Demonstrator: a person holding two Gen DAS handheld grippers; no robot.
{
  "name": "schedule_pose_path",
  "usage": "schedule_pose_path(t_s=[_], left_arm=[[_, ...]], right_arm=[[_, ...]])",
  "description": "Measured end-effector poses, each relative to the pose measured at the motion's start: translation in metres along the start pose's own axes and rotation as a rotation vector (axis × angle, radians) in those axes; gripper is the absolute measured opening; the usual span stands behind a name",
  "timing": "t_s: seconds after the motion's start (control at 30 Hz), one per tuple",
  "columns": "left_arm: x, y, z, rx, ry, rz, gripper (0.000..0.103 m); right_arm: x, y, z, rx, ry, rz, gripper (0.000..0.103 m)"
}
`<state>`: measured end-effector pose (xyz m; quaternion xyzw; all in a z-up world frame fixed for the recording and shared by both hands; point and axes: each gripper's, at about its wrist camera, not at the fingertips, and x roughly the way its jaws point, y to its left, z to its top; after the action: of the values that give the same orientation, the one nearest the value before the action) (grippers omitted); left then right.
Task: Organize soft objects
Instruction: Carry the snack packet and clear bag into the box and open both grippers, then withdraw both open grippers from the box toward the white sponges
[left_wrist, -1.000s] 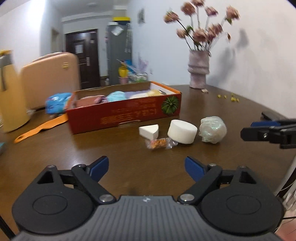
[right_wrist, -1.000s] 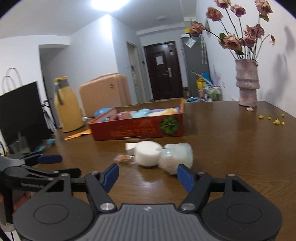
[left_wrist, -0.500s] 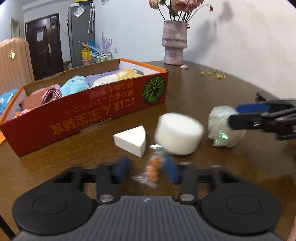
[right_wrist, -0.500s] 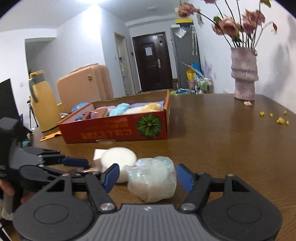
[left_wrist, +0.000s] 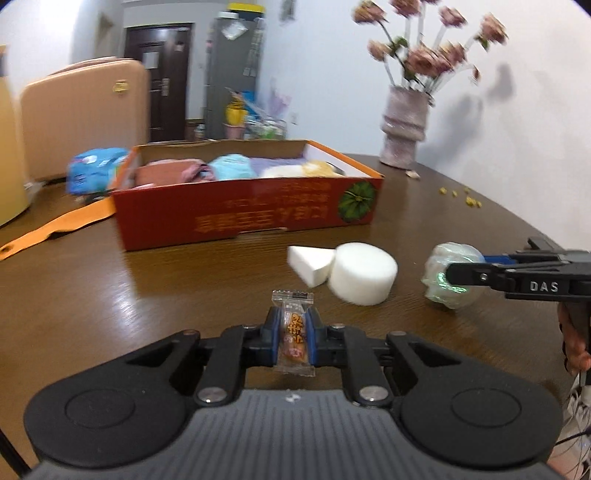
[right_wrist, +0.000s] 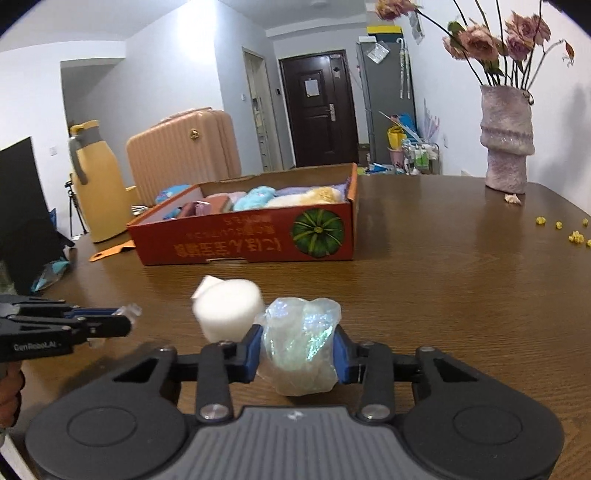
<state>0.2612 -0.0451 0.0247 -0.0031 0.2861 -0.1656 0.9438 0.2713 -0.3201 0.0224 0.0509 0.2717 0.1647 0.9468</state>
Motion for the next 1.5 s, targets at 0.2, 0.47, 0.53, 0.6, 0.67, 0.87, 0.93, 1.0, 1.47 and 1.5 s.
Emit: schedule_pose_path(t_s=[0.2,0.47,0.53,0.6,0.67,0.87,0.93,1.0,1.47,1.5], left_arm=[[-0.041,0.009,-0.008,-0.052,-0.051,0.027,0.015],[-0.033,0.013,0.041,-0.063,-0.139,-0.065,0.015],[-0.016,0.017,0.067,-0.067,-0.145,-0.088,0.015],[0.007,0.024,0.096,-0.066,-0.152,-0.082,0.015],[0.041,0.035,0.123,-0.085,-0.121,-0.062,0.015],[0.138,0.053,0.152,-0.064,0.032,0.007,0.015],[0.154,0.052,0.148,-0.003,0.047,0.055,0.016],[0.163,0.062,0.145,0.002,0.059,0.068,0.023],[0.121,0.098,0.144,-0.060,-0.012,0.051,0.076],[0.114,0.098,0.147,-0.071,-0.026,0.049,0.076]], right_arm=[[-0.024,0.024,-0.006,-0.029,-0.027,0.052,0.038],[-0.029,0.038,0.029,-0.035,-0.101,0.132,0.036],[-0.020,0.040,0.050,-0.058,-0.124,0.135,0.036],[-0.005,0.040,0.079,-0.080,-0.143,0.137,0.036],[0.019,0.036,0.108,-0.067,-0.151,0.157,0.036],[0.129,0.025,0.174,0.037,-0.017,0.200,0.036],[0.169,0.029,0.185,0.039,0.035,0.200,0.036],[0.208,0.038,0.191,0.016,0.099,0.200,0.036],[0.275,0.071,0.191,-0.039,0.296,0.174,0.071],[0.266,0.069,0.194,-0.041,0.282,0.167,0.071]])
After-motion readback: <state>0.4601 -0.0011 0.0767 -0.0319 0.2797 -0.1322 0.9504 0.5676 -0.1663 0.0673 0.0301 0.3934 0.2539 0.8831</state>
